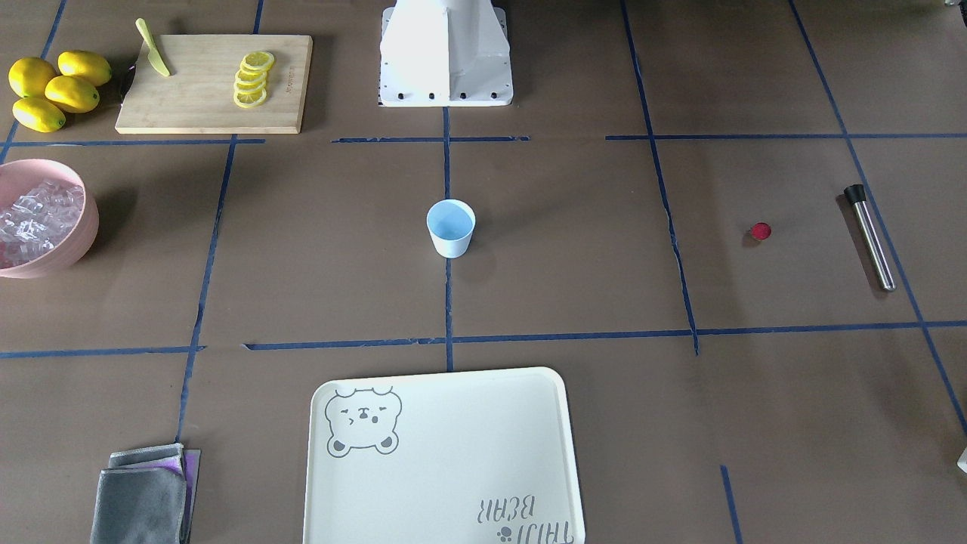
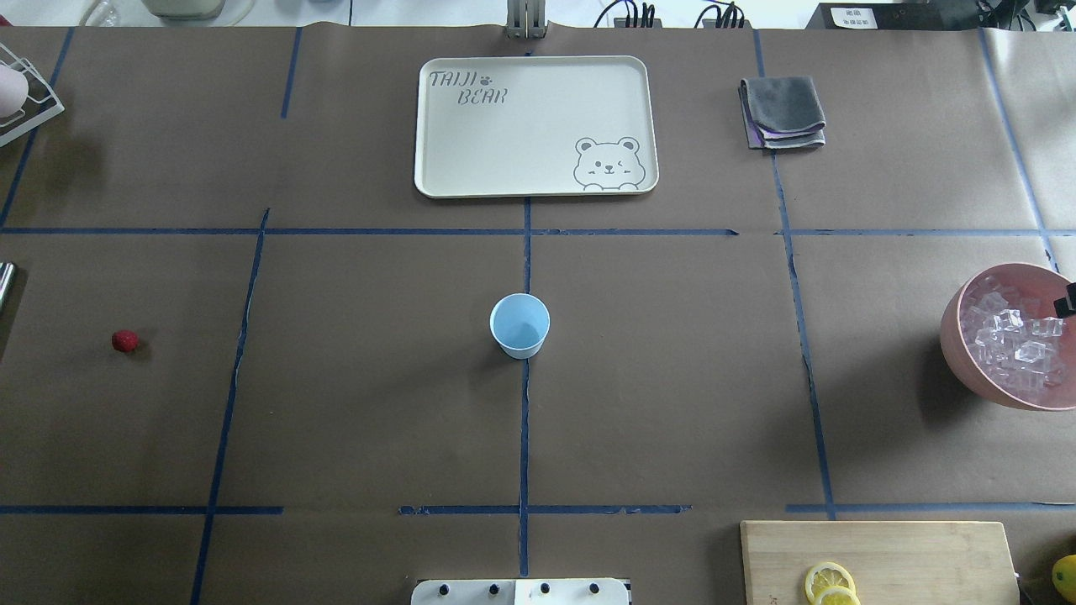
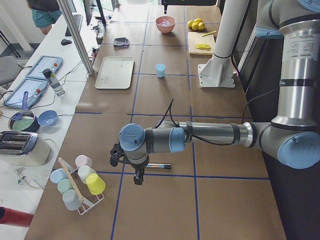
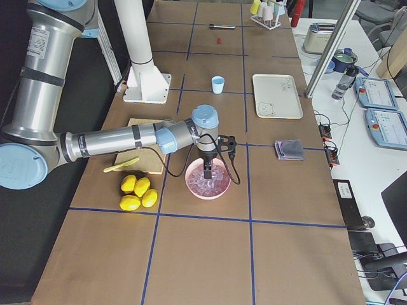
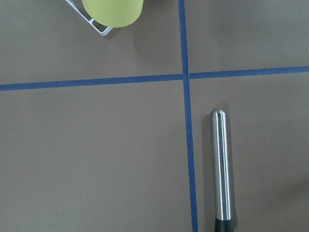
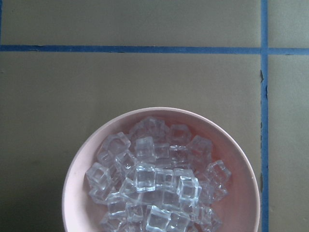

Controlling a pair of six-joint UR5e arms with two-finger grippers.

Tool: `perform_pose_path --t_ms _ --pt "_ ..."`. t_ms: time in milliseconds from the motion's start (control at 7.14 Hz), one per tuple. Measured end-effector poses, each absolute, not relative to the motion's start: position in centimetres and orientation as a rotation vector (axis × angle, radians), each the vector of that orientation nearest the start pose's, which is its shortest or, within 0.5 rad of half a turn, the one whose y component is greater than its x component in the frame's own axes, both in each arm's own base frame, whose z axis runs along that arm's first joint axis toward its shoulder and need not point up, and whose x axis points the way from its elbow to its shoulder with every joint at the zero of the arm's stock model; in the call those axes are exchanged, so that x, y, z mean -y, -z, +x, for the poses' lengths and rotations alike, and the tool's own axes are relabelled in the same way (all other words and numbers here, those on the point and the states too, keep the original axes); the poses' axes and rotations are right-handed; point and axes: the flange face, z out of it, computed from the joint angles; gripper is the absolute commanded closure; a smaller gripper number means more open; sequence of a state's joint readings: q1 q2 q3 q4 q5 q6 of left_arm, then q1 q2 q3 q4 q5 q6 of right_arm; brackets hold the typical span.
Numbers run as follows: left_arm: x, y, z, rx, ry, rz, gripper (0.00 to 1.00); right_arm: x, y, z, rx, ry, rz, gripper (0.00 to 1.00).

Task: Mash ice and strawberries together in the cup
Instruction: 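Lower the right gripper into the pink bowl and grasp ice cubes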

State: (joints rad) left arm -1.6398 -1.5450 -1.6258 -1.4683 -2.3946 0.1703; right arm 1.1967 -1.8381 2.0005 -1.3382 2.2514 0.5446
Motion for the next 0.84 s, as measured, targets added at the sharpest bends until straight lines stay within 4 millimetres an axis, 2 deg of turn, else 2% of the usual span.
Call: perform_pose_path --t_ms 280,840 --pt "47.1 -65.1 -9.3 -0.83 -0.064 0.029 0.0 38.4 -54.8 -10.1 0.754 -0.034 -0.013 0.23" --pt "47.1 -65.1 -9.2 -0.833 -0.065 0.03 0.0 37.9 -57.0 -11.1 0.73 -0.031 -0.063 0.25"
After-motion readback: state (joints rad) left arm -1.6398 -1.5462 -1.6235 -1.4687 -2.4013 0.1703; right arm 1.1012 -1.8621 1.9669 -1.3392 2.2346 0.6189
